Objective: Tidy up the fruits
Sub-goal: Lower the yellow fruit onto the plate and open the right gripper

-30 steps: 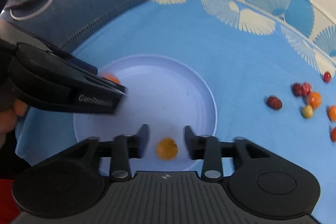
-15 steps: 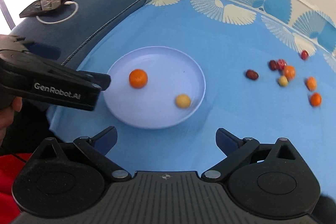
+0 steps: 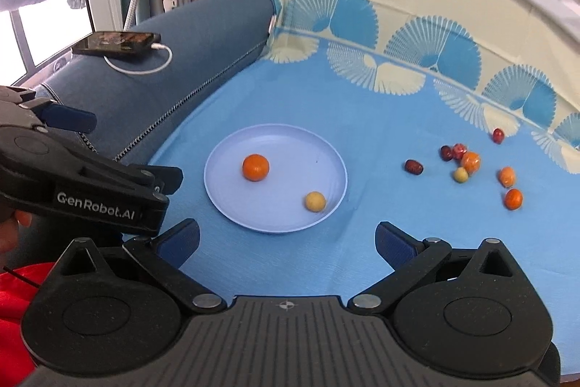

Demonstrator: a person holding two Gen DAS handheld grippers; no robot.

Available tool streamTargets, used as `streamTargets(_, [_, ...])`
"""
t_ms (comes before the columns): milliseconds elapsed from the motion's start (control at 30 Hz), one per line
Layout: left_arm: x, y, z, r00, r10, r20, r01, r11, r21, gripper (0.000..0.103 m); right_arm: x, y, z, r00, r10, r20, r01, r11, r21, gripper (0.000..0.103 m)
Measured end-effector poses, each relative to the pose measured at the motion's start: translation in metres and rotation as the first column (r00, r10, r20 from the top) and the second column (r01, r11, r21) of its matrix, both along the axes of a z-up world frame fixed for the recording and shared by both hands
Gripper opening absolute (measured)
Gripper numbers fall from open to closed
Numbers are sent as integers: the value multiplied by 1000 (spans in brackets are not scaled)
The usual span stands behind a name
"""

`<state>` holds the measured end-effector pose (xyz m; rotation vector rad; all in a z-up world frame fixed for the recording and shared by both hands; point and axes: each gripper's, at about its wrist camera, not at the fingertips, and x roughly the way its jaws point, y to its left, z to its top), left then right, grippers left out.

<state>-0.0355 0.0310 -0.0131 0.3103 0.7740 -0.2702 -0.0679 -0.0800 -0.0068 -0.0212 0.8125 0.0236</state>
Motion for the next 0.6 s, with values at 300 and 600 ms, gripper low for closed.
streamTargets(300, [-15, -2, 15, 999, -11, 38, 11, 1000, -1, 103, -17, -2, 12, 999, -4, 53, 4, 1000, 1, 102])
streamTargets(600, [-22, -4, 21, 998, -22, 50, 22, 1000, -1, 103, -23, -3, 15, 998, -17, 64, 16, 1000, 9, 102])
